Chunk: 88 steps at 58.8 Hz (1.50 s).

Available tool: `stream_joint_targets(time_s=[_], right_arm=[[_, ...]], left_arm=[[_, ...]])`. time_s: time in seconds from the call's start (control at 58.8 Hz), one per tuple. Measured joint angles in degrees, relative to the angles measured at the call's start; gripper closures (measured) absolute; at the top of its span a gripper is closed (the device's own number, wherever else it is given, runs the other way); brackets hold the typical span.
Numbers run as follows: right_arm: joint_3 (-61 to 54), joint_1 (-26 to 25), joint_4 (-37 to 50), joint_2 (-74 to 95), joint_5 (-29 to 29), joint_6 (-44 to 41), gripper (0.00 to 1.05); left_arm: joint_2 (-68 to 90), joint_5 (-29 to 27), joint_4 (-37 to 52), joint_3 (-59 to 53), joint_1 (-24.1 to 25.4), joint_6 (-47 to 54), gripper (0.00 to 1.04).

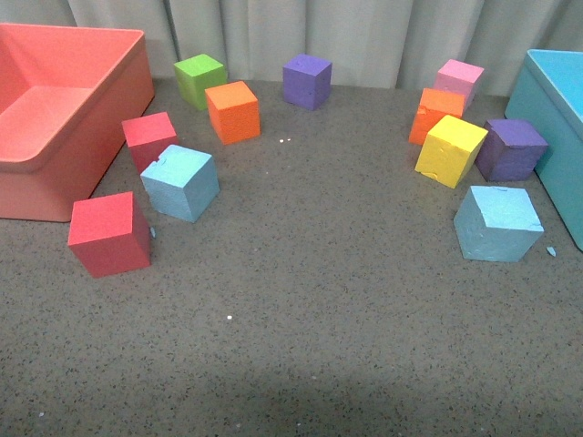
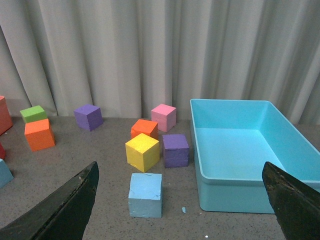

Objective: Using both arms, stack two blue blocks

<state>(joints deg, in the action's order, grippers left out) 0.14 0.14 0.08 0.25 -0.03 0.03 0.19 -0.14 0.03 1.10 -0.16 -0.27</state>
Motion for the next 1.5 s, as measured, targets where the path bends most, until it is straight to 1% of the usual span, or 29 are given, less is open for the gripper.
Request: stream_joint_targets(time_s=[0.935,0.952,0.969,0.986,1.003,1.02,1.037,1.054,1.088,1.173,1.258,1.343,1.496], right_arm=[[0.0,0.0,0.0,0.0,0.09,0.0,0.09],[0.02,0.61,0.0,0.26,2.05,-1.18,0.09],[0.04,1.68,0.0,0.7,5.9,-2.54,0.09],[0.22,3.72,0.02,1.92,11.74,-6.08,0.09],[0.31,4.87,0.17,2.97,15.39,-8.11,0.09],[0.33,5.35,0.26,3.52,16.06,-8.59,0.09],[0.39,6.21,0.52,4.79,19.06,-10.91,0.09],[0.55,6.69,0.9,6.21,20.13,-12.31,0.09],[0.83,7.02,2.05,8.5,20.26,-13.79,0.09],[3.08,6.19,7.98,19.28,17.62,-14.25,0.09],[9.29,4.26,14.99,38.45,11.87,-8.94,0.09],[16.83,3.61,14.69,55.28,7.17,-2.8,0.09],[27.96,3.58,8.7,73.05,3.76,3.34,0.09]], left_arm=[[0.0,0.0,0.0,0.0,0.0,0.0,0.07],[0.0,0.0,0.0,0.0,0.0,0.0,0.07],[0.0,0.0,0.0,0.0,0.0,0.0,0.07],[0.0,0.02,0.0,0.0,0.0,0.0,0.07],[0.0,0.02,0.0,0.0,0.0,0.0,0.07],[0.0,-0.04,0.0,0.0,0.0,0.0,0.07],[0.0,-0.04,0.0,0.0,0.0,0.0,0.07],[0.0,-0.02,0.0,0.0,0.0,0.0,0.07],[0.0,0.0,0.0,0.0,0.0,0.0,0.07],[0.0,0.0,0.0,0.0,0.0,0.0,0.07],[0.0,0.0,0.0,0.0,0.0,0.0,0.07],[0.0,0.0,0.0,0.0,0.0,0.0,0.07],[0.0,0.02,0.0,0.0,0.0,0.0,0.07]])
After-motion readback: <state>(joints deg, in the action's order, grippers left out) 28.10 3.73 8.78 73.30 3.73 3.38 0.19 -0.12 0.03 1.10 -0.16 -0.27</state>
